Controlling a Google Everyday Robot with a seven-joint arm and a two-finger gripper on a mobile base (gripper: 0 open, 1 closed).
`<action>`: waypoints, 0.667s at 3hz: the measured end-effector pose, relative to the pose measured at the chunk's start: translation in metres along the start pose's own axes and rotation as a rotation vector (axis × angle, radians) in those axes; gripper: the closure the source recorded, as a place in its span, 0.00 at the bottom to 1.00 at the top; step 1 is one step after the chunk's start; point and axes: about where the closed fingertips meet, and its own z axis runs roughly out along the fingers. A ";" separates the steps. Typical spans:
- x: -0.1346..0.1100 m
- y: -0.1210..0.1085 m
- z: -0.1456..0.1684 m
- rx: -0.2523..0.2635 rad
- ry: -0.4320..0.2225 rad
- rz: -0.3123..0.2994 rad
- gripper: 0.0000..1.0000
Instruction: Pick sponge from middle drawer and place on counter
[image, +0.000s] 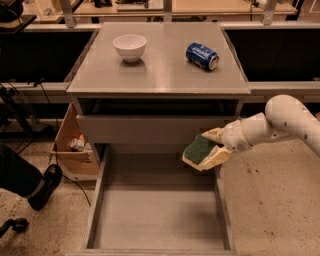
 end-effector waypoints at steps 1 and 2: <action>-0.009 -0.002 -0.009 -0.006 0.011 -0.010 1.00; -0.016 -0.002 -0.019 -0.003 0.028 -0.023 1.00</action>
Offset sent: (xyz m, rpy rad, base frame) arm 0.0009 -0.0080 0.0346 -0.0380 -0.0202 0.0172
